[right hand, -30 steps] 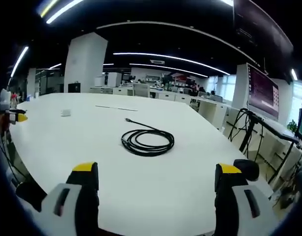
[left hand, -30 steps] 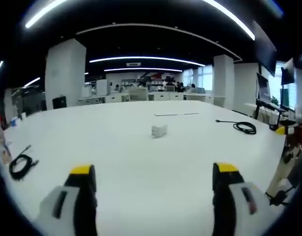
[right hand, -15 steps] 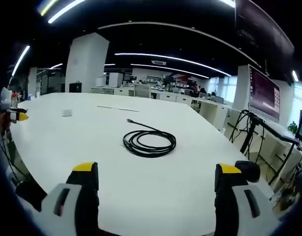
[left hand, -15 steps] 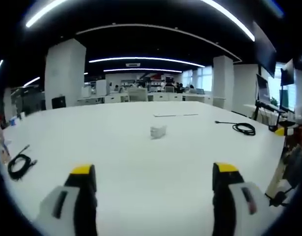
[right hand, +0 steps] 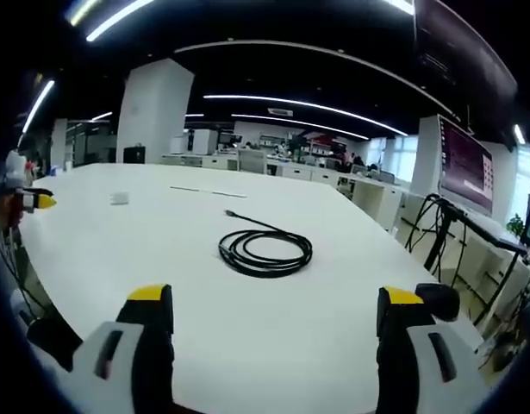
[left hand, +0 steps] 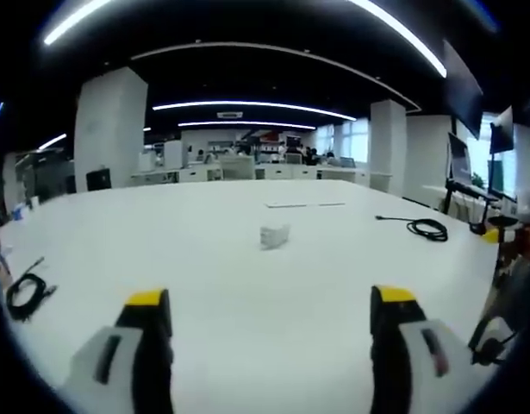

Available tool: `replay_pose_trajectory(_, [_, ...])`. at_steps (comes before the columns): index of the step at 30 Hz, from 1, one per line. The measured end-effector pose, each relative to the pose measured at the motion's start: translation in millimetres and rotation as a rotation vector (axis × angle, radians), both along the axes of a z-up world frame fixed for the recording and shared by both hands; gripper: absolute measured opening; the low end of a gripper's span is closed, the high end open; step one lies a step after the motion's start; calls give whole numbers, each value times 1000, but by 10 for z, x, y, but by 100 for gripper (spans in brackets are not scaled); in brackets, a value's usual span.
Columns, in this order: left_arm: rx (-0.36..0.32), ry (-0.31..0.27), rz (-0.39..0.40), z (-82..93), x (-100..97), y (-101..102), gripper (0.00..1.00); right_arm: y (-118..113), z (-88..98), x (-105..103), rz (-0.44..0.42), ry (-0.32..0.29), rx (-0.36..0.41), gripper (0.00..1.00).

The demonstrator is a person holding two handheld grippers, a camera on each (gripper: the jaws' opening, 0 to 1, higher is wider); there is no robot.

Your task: Plug the desk Type‑C cable into the charger adapter.

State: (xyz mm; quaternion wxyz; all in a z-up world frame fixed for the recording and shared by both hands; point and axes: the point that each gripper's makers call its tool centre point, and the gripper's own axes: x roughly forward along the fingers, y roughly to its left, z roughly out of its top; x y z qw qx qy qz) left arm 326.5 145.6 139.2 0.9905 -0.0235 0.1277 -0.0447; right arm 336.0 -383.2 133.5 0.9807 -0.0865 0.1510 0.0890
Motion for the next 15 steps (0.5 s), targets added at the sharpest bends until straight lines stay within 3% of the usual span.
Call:
replay_pose_trajectory(7, [13, -10, -36, 2, 181, -24, 90, 33, -3, 1, 9, -1, 0, 99])
replay_pose_trajectory(15, [44, 2, -102, -57, 532, -53, 87, 44, 7, -2, 10, -2, -4, 99])
